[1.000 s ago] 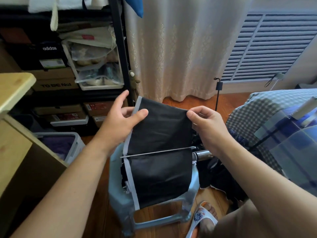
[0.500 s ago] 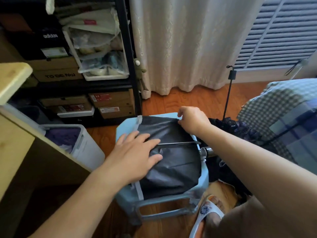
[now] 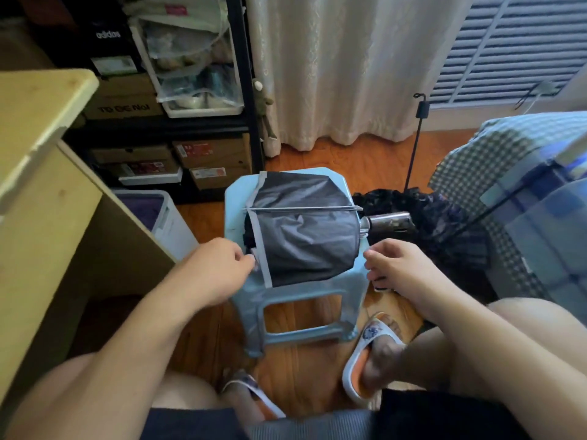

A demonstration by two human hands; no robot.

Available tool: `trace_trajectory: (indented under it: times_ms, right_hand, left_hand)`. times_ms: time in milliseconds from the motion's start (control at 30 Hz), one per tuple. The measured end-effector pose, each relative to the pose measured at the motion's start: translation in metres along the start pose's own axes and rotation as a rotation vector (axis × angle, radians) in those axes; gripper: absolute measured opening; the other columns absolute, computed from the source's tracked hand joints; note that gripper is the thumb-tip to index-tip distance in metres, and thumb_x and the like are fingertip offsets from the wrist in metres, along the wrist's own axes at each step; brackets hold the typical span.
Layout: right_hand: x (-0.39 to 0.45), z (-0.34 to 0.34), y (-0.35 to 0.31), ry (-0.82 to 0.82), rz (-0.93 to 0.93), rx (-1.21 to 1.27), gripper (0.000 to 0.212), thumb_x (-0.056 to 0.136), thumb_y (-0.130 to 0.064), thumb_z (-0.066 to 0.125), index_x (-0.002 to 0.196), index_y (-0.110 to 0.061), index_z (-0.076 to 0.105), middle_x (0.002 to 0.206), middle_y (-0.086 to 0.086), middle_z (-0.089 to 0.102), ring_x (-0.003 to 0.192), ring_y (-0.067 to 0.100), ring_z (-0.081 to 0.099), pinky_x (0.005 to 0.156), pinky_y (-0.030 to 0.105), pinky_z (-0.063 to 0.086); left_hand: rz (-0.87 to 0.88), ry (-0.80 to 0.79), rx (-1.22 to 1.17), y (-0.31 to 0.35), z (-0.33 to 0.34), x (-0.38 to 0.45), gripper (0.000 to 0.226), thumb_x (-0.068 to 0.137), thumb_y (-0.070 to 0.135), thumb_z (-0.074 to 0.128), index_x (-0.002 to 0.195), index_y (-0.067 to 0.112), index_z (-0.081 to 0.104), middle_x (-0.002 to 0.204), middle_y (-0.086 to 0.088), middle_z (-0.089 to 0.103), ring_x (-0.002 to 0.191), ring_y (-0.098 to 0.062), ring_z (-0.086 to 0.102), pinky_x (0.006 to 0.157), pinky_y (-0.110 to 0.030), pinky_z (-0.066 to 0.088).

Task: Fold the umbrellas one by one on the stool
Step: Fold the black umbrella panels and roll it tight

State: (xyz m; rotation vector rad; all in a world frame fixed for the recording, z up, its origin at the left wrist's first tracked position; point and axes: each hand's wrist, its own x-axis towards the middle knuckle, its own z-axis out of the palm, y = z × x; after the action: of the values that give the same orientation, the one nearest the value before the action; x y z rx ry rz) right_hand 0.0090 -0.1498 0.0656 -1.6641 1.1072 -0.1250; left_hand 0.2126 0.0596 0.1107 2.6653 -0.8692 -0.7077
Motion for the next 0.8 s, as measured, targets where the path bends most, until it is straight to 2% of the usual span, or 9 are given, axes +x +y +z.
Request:
trace_trajectory:
  times_ms: [67, 133, 267, 433, 500, 533, 600, 667, 800]
  right_hand:
    - [-0.003, 0.004, 0.004, -0.026, 0.027, 0.107, 0.016, 0.102, -0.019, 0.062, 0.101, -0.005, 0.069, 0.091, 0.011, 0.072, 0.078, 0.019, 0.068, 0.078, 0.036, 0.059]
    - [-0.005, 0.004, 0.0, -0.081, 0.028, 0.185, 0.016, 0.102, -0.02, 0.063, 0.102, -0.005, 0.069, 0.09, 0.01, 0.073, 0.081, 0.02, 0.071, 0.085, 0.038, 0.06]
    - [-0.009, 0.005, -0.008, -0.146, 0.042, 0.268, 0.014, 0.102, -0.019, 0.062, 0.103, -0.007, 0.069, 0.088, 0.009, 0.072, 0.078, 0.018, 0.073, 0.083, 0.035, 0.06]
    - [-0.009, 0.008, -0.018, -0.161, -0.038, 0.397, 0.01, 0.1, -0.014, 0.064, 0.095, -0.013, 0.073, 0.078, 0.001, 0.058, 0.067, 0.012, 0.054, 0.072, 0.031, 0.05]
    - [-0.01, 0.006, -0.022, -0.16, -0.113, 0.386, 0.024, 0.096, -0.002, 0.059, 0.1, -0.017, 0.077, 0.088, -0.001, 0.069, 0.077, 0.011, 0.061, 0.077, 0.029, 0.05]
    - [-0.012, 0.004, -0.023, -0.138, -0.16, 0.335, 0.035, 0.092, 0.004, 0.057, 0.104, -0.021, 0.078, 0.096, -0.002, 0.074, 0.086, 0.011, 0.065, 0.081, 0.028, 0.05]
    - [-0.013, 0.003, -0.025, -0.043, -0.266, 0.149, 0.042, 0.09, 0.006, 0.059, 0.108, -0.028, 0.077, 0.105, -0.002, 0.069, 0.092, 0.011, 0.063, 0.083, 0.019, 0.047]
    - [-0.008, 0.003, -0.028, 0.03, -0.372, -0.004, 0.035, 0.091, -0.001, 0.069, 0.108, -0.032, 0.072, 0.105, -0.008, 0.055, 0.089, 0.005, 0.056, 0.08, 0.012, 0.042]
    - [0.016, -0.002, -0.05, 0.034, -0.458, -0.08, 0.019, 0.086, -0.019, 0.082, 0.101, -0.027, 0.073, 0.104, -0.006, 0.054, 0.089, 0.006, 0.054, 0.083, 0.018, 0.043]
  left_hand:
    - [0.021, -0.2, 0.028, 0.0, 0.007, -0.011, 0.042, 0.101, 0.047, 0.056, 0.076, 0.017, 0.069, 0.076, -0.006, 0.07, 0.076, -0.022, 0.067, 0.071, -0.034, 0.051]
    - [0.027, -0.242, -0.053, 0.002, 0.014, -0.015, 0.036, 0.099, 0.053, 0.058, 0.078, 0.026, 0.07, 0.08, 0.005, 0.071, 0.081, -0.015, 0.069, 0.08, -0.034, 0.057]
    - [0.046, -0.068, -0.332, 0.01, 0.023, -0.024, 0.028, 0.095, 0.047, 0.068, 0.078, 0.026, 0.075, 0.078, 0.004, 0.075, 0.079, -0.014, 0.072, 0.081, -0.043, 0.06]
    - [0.157, 0.121, -0.582, 0.024, 0.025, -0.038, 0.01, 0.094, 0.031, 0.072, 0.085, 0.027, 0.076, 0.082, 0.01, 0.073, 0.081, -0.001, 0.065, 0.066, -0.014, 0.045]
    - [0.22, 0.281, -0.738, 0.026, 0.022, -0.035, 0.008, 0.094, 0.023, 0.072, 0.087, 0.027, 0.074, 0.082, 0.009, 0.072, 0.079, -0.001, 0.065, 0.066, -0.01, 0.047]
    - [0.242, 0.354, -0.818, 0.026, 0.019, -0.033, 0.009, 0.094, 0.022, 0.072, 0.088, 0.028, 0.073, 0.082, 0.008, 0.071, 0.08, -0.003, 0.066, 0.07, -0.013, 0.049]
    - [0.278, 0.415, -0.957, 0.026, 0.014, -0.027, 0.009, 0.096, 0.023, 0.071, 0.089, 0.029, 0.072, 0.088, 0.004, 0.073, 0.09, -0.014, 0.07, 0.083, -0.03, 0.057]
    - [0.309, 0.426, -1.002, 0.028, 0.01, -0.022, 0.009, 0.096, 0.023, 0.07, 0.091, 0.03, 0.072, 0.092, -0.003, 0.075, 0.094, -0.024, 0.072, 0.091, -0.049, 0.059]
    - [0.349, 0.47, -1.009, 0.043, -0.008, -0.003, 0.011, 0.097, 0.02, 0.069, 0.089, 0.027, 0.07, 0.088, -0.005, 0.076, 0.091, -0.029, 0.072, 0.092, -0.057, 0.057]
